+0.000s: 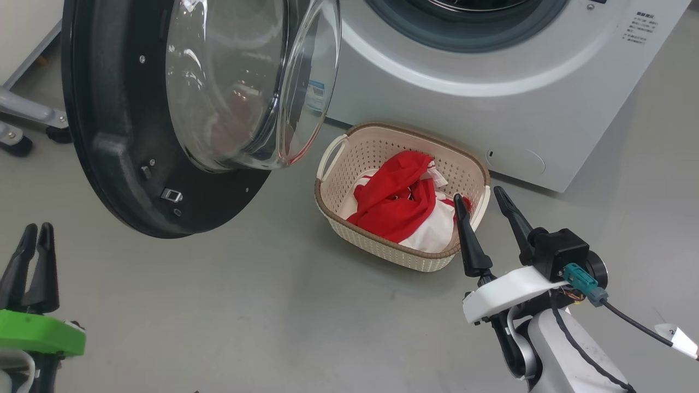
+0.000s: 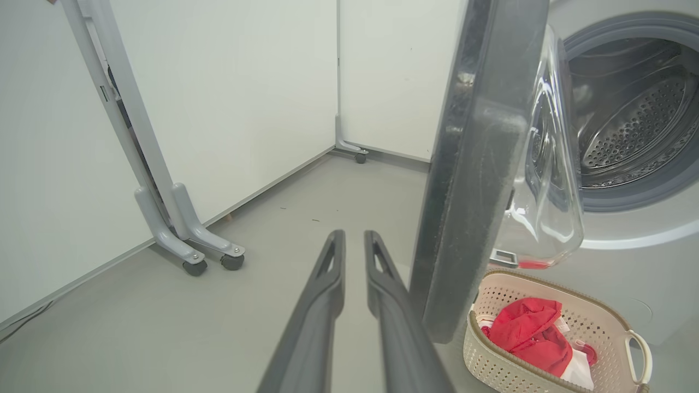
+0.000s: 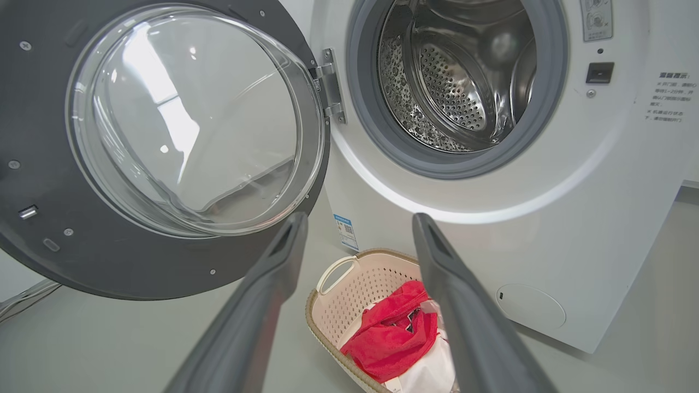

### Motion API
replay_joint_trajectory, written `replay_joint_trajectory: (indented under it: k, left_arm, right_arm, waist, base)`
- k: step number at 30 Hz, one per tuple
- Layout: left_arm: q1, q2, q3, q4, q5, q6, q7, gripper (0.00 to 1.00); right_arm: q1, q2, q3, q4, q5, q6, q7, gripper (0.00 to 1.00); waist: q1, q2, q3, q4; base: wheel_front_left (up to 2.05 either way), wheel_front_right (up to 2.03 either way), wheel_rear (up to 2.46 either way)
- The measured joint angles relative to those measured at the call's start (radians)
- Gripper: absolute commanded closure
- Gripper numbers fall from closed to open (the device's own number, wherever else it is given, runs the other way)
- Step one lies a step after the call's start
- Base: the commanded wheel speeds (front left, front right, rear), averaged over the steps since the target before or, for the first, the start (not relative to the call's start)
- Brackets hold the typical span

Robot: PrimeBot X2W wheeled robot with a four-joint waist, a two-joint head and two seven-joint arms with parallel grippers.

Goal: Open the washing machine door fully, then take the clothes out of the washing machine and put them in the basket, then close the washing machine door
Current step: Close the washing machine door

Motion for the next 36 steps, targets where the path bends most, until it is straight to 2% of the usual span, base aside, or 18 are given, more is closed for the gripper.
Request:
replay_joint_trajectory:
  k: [1, 36]
  left_arm:
    - [0.002, 0.000, -0.004, 0.004, 0.000, 0.000, -0.008, 0.00]
    - [0.010, 0.004, -0.047, 0.079, 0.026, 0.000, -0.054, 0.00]
  right_arm:
    - [0.000, 0.000, 0.000, -0.001, 0.000, 0.000, 0.000, 0.00]
    - [0.010, 0.000, -0.001, -0.010, 0.000, 0.000, 0.000, 0.00]
  waist:
    - [0.0000, 0.0000, 0.000, 0.000]
    - [0.0000, 0.0000, -0.004, 0.000]
  base:
    - [0.00, 0.00, 0.00]
    - [0.00, 0.00, 0.00]
